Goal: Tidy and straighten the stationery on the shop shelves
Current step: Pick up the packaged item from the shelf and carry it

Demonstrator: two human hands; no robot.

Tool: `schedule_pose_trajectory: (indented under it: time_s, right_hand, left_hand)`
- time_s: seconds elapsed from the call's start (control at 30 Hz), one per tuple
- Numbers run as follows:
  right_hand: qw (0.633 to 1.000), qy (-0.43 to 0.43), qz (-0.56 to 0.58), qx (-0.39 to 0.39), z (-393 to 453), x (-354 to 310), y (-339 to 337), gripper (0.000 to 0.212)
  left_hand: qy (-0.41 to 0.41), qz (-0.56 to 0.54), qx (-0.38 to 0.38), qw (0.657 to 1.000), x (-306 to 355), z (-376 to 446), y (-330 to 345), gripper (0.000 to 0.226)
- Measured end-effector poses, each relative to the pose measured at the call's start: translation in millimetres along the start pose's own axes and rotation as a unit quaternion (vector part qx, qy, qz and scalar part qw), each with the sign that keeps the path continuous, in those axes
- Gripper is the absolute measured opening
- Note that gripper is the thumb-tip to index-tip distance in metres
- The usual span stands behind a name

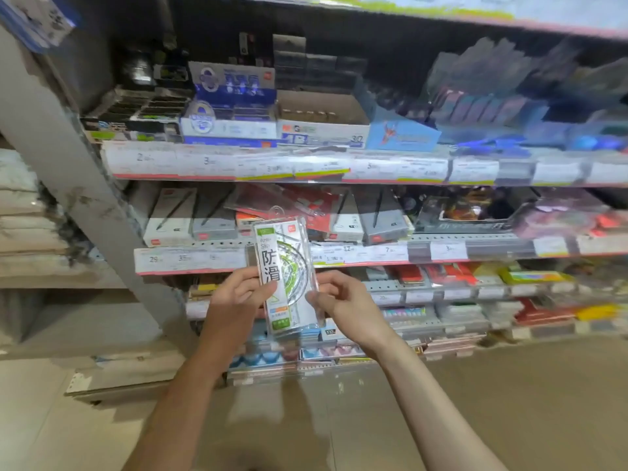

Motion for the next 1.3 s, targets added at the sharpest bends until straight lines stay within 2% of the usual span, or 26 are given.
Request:
schedule_pose_trajectory:
  time_s: [0.17,0.33,0.5,0.57,0.63,0.67,0.8,0.87,0.93,1.03,1.13,1.2,1.3]
  right_hand:
    - [1.000,-0.001,0.008,0.009,-39,17,-85,0.014]
    - [0.999,0.022,0.031,0.030,-74,40,-167,0.014]
    - [0.998,0.018,0.049,0.044,-93,54,-217,0.017]
    - [0.998,0.016,0.043,0.050,-95,54,-231,0.013]
    - [0.996,0.019,0.048,0.069,-97,52,-242,0.007]
    - [0.995,0.025,0.050,0.082,-98,51,-248,0.007]
    - [0.993,0.031,0.036,0.106,-96,48,-273,0.008]
    - [0.993,0.028,0.018,0.110,-94,47,-283,0.017]
    - [0.993,0.025,0.014,0.116,-92,49,-290,0.016]
    - [0.992,0.029,0.019,0.123,-93,55,-298,0.003]
    - [0.992,0.035,0.026,0.120,-94,62,-311,0.007]
    - [0.992,0.043,0.032,0.116,-94,66,-321,0.005]
    - [0.994,0.030,0.043,0.092,-90,74,-341,0.011]
  left_hand:
    - [0.017,0.011,0.010,1.000,1,-11,98,0.016]
    - [0.016,0.098,0.014,0.995,-2,-7,186,0.004]
    - [0.023,0.188,-0.045,0.981,0,-2,241,0.013]
    - [0.026,0.194,-0.044,0.980,0,5,253,0.009]
    - [0.033,0.222,-0.057,0.973,4,11,267,0.014]
    - [0.035,0.215,-0.066,0.974,6,15,275,0.016]
    - [0.014,0.070,-0.093,0.993,6,28,293,0.010]
    - [0.001,0.032,-0.103,0.994,0,35,301,0.010]
    - [-0.019,0.008,-0.099,0.995,-5,43,307,0.010]
    - [-0.016,0.031,-0.104,0.994,-8,52,318,0.008]
    - [0.008,0.086,-0.112,0.990,-11,57,331,0.005]
    - [0.017,0.122,-0.123,0.985,-15,59,341,0.013]
    - [-0.003,0.104,-0.103,0.989,-23,65,357,0.015]
Point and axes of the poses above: each hand's wrist, its own z-axis towards the middle knuckle, its own y-axis out of the palm, x = y × z, the point moved 4 cm from there along z, towards the middle knuckle, and after that the axes turned 8 degrees about -x, right-handed, at the moved point
